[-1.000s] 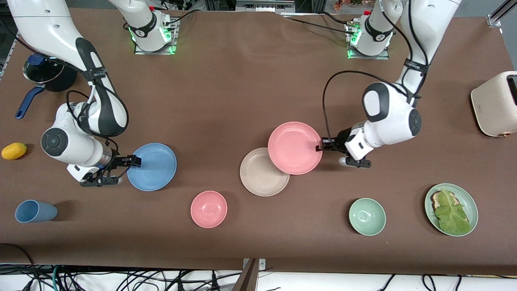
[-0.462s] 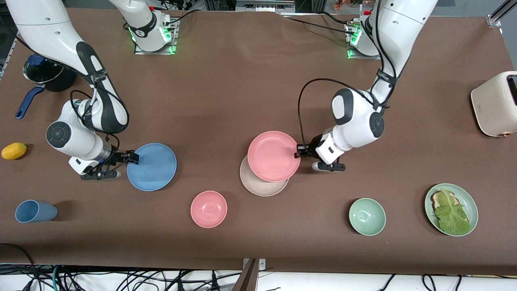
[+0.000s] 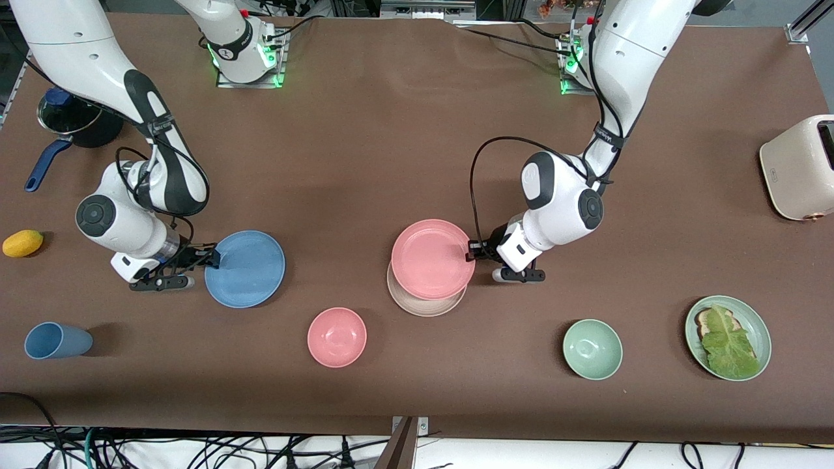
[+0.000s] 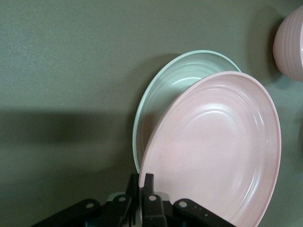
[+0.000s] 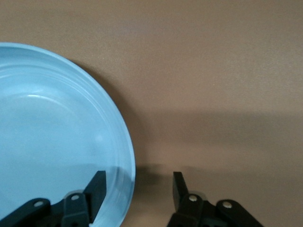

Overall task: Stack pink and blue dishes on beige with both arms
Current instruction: 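Carry the pink plate onto the beige plate while the right gripper grasps the blue plate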

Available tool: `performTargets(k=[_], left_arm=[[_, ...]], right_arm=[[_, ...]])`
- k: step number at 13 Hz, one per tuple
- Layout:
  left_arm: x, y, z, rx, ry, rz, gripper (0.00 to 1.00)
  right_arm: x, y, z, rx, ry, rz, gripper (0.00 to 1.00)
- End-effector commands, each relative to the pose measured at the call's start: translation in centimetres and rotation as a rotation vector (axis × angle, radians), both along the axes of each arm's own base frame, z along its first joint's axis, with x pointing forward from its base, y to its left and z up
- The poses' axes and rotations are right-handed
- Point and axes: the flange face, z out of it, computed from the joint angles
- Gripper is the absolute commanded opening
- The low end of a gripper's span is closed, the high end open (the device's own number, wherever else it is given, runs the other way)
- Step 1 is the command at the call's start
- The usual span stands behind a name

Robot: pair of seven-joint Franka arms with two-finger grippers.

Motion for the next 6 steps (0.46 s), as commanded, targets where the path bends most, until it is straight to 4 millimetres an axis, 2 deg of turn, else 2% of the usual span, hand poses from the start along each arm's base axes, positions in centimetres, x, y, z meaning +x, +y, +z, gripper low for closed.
performTargets(k=[1,3,6], left_arm=[[0.65,-1.3,-0.18,-0.008,-0.03,0.025,0.0],[0.99,-1.9,-0.21,-0.014,-0.023,0.044,0.0],[1.28,-2.13,-0.59,-0.017,-0.016,0.056,0.0]], right_arm=[[-0.34,-0.07,-0.72,0.004,-0.008,0.012,0.45],[-0.33,0.11,-0.64,0.005,-0.008,0.007,0.26],[-0.38,0.3,-0.68,0.006,-0.004,0.01,0.04]])
